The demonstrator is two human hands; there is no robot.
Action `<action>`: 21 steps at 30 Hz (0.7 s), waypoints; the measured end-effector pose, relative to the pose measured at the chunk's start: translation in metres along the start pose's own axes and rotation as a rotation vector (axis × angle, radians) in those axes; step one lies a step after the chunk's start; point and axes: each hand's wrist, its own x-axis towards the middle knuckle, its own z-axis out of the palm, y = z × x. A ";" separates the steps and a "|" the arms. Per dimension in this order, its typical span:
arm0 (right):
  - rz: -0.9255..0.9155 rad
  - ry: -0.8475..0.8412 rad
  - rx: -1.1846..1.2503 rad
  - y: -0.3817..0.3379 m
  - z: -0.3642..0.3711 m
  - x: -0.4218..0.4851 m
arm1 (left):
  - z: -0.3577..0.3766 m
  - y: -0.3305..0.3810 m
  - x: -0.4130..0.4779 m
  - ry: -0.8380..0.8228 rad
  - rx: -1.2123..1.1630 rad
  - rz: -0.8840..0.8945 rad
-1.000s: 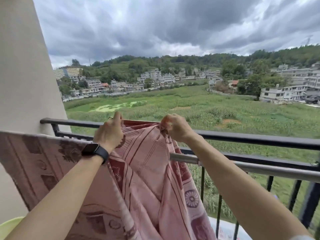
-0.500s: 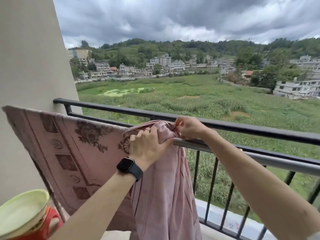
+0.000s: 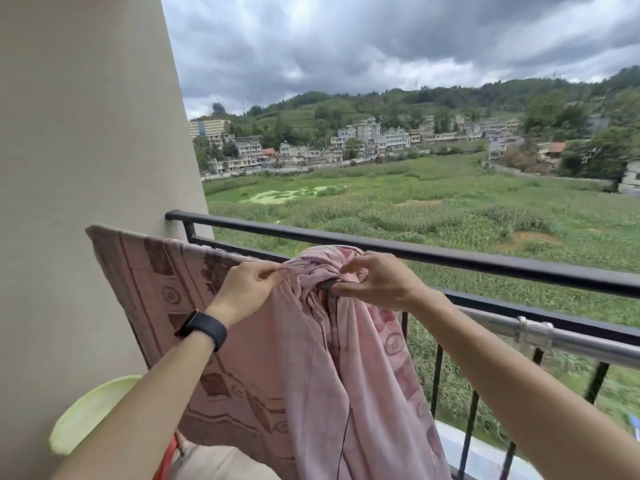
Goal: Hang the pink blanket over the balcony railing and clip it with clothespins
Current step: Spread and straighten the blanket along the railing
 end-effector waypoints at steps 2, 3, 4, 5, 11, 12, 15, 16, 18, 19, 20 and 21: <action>0.029 -0.057 -0.066 0.003 0.004 -0.001 | 0.004 0.016 -0.003 0.054 0.077 0.066; 0.040 -0.062 -0.043 0.004 0.003 0.000 | 0.005 0.022 -0.004 0.084 0.119 0.106; 0.061 -0.061 0.009 0.006 -0.001 -0.001 | 0.006 0.029 -0.004 0.112 0.153 0.128; 0.085 -0.066 0.071 0.008 -0.005 -0.001 | 0.007 0.034 -0.004 0.135 0.164 0.138; 0.101 -0.100 0.133 0.019 -0.040 0.003 | 0.008 0.076 0.002 0.192 0.087 0.110; 0.105 -0.131 0.156 0.020 -0.048 0.001 | 0.007 0.084 0.000 0.199 0.080 0.119; 0.109 -0.146 0.215 0.030 -0.069 -0.011 | 0.001 0.104 -0.007 0.260 0.085 0.164; 0.137 -0.139 0.306 0.034 -0.075 -0.019 | -0.002 0.111 -0.010 0.277 0.069 0.166; 0.204 -0.133 0.570 0.040 -0.082 -0.032 | -0.006 0.123 -0.014 0.297 -0.005 0.147; 0.202 -0.151 0.620 0.042 -0.084 -0.042 | -0.002 0.133 -0.019 0.308 -0.035 0.151; 0.162 -0.187 0.550 0.043 -0.085 -0.049 | 0.001 0.143 -0.023 0.311 -0.046 0.164; 0.110 -0.236 0.413 0.041 -0.085 -0.054 | 0.004 0.153 -0.026 0.309 -0.039 0.187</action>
